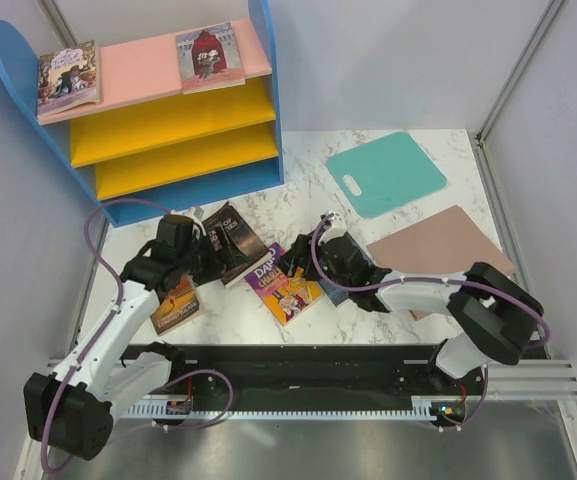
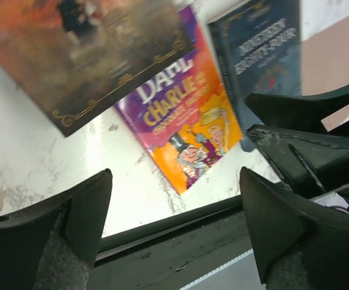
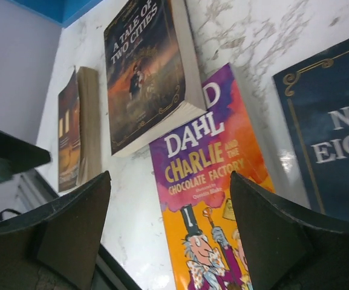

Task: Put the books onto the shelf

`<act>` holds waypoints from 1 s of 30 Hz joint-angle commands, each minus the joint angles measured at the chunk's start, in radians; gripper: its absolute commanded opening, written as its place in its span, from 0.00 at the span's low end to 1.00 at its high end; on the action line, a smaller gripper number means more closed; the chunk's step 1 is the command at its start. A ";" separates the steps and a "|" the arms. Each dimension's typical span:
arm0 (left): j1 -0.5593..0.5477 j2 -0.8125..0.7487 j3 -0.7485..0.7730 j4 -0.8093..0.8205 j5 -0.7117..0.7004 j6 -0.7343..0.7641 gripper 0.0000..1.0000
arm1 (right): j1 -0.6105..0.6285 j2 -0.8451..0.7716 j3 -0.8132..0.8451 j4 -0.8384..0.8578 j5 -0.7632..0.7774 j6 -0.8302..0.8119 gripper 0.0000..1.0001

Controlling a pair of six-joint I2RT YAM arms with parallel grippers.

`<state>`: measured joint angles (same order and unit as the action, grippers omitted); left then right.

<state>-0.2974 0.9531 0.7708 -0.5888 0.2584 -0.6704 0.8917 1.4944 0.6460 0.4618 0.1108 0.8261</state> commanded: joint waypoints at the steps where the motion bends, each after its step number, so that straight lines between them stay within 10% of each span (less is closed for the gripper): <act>1: 0.004 -0.056 -0.085 0.040 -0.079 -0.152 0.95 | -0.010 0.147 0.036 0.250 -0.221 0.125 0.86; 22: 0.004 -0.100 -0.361 0.167 -0.254 -0.383 0.95 | -0.069 0.533 0.020 0.880 -0.338 0.439 0.84; 30: 0.004 -0.005 -0.539 0.523 -0.193 -0.498 0.93 | -0.080 0.526 -0.025 0.951 -0.336 0.458 0.85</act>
<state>-0.2958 0.8925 0.3054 -0.2501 0.0624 -1.0756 0.8211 2.0266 0.6460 1.2663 -0.2173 1.2640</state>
